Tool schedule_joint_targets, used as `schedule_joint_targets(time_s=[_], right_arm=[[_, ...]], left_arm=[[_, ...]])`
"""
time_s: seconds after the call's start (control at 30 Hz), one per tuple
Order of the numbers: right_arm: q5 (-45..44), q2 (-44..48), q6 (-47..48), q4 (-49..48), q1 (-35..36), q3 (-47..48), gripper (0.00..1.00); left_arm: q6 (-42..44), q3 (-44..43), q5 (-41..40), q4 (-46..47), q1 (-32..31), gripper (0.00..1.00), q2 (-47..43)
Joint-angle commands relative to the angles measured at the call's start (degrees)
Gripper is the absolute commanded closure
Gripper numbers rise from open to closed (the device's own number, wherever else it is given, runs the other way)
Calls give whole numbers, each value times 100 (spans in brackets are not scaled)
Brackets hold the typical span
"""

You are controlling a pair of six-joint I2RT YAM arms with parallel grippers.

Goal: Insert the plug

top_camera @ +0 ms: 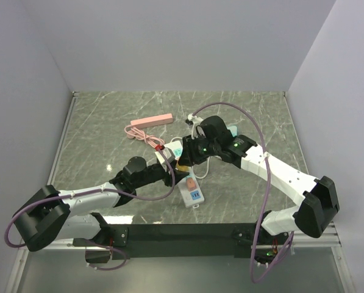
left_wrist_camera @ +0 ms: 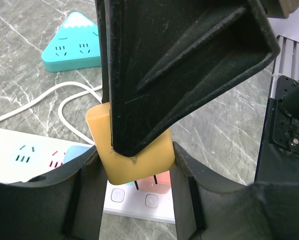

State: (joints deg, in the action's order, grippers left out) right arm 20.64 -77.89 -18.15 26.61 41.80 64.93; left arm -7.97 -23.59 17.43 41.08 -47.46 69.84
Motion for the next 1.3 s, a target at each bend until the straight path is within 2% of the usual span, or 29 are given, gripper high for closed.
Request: schedule_joint_targets(time_s=[0.0, 0.17, 0.23, 0.27, 0.3, 0.33, 0.4, 0.5, 0.57, 0.73, 0.77, 0.97, 1.13, 1.27], right_arm=[[133, 107, 180, -7, -85, 161, 65], [387, 72, 233, 19, -85, 108, 75], [414, 72, 251, 46, -93, 90, 84], [388, 124, 259, 37, -85, 82, 85], [266, 151, 260, 28, -102, 56, 85], [195, 186, 251, -24, -93, 12, 87], [133, 300, 242, -68, -137, -24, 94], [-34, 458, 224, -147, -216, -76, 99], [-139, 529, 224, -130, -295, -68, 100], [-403, 625, 329, -33, -515, -24, 100], [-455, 626, 339, -16, -567, -15, 100], [-649, 521, 505, 107, -787, 230, 100], [-781, 169, 453, -41, -744, 468, 100], [-1053, -331, 348, -287, -393, 521, 100]], left_arm=[[102, -101, -29, 137, -35, 99, -32], [50, -75, -205, 163, -44, 99, -15], [6, -75, -301, 155, -44, 97, -23], [-29, -84, -363, 85, -44, 81, -32], [-56, -127, -415, 50, -44, 71, -24], [-56, -137, -425, -3, -44, 67, -15], [-91, -146, -486, -39, -44, 50, -23], [-170, -102, -635, -30, -44, 33, -32], [-205, -75, -706, -65, -44, 27, -50], [-293, 12, -855, -224, -35, 22, -198], [-345, 126, -864, -197, -44, 17, -260], [-591, 513, -934, -249, 79, 13, -805], [-1294, 786, -1101, -512, 886, 13, -1533], [-1716, 961, -1453, -943, 1406, 12, -2062]])
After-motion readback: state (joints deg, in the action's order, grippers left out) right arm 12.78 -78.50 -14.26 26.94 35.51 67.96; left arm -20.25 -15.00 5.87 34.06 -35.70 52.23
